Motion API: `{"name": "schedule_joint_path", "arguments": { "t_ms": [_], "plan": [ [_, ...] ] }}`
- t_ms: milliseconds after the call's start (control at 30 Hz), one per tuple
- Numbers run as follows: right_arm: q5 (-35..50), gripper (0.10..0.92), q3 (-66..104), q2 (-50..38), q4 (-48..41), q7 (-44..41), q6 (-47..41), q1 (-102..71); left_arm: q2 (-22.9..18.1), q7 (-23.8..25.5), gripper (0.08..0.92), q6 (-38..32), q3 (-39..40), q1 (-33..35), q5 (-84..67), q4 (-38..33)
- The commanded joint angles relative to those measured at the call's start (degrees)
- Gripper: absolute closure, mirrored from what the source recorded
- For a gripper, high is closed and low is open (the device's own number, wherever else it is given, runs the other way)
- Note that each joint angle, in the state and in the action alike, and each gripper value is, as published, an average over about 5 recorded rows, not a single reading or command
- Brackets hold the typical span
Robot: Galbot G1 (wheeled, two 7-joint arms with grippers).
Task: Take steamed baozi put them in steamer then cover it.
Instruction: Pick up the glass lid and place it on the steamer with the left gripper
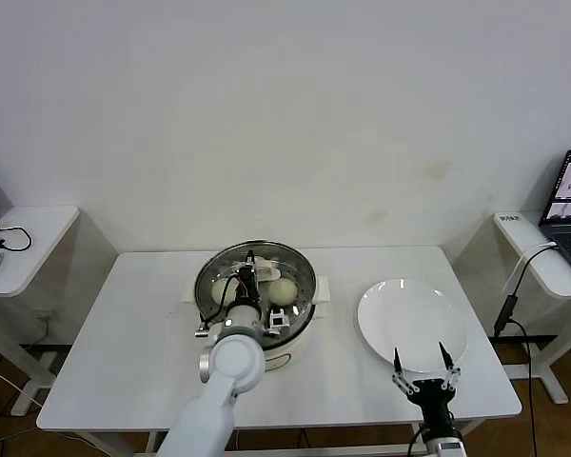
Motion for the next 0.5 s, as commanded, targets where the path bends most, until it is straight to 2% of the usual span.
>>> {"name": "schedule_joint_path", "arguments": {
  "t_ms": [33, 267, 500],
  "plan": [
    [-0.14, 0.202, -0.17, 0.10, 0.00, -0.03, 0.03, -0.04, -0.06, -0.39, 0.777, -0.91, -0.03, 1.05, 1.78, -1.97],
    [-0.44, 0.203, -0.31, 0.24, 0.23, -0.07, 0.10, -0.35, 1.44, -0.31, 0.552, -1.29, -0.17, 3.38, 1.38, -5.62],
    [-0.73, 0.203, -0.41, 0.23, 0.47, -0.07, 0.17, -0.74, 4.28, -0.51, 0.344, -1.92, -0.70, 9.54, 0.04, -12.88]
  ]
}}
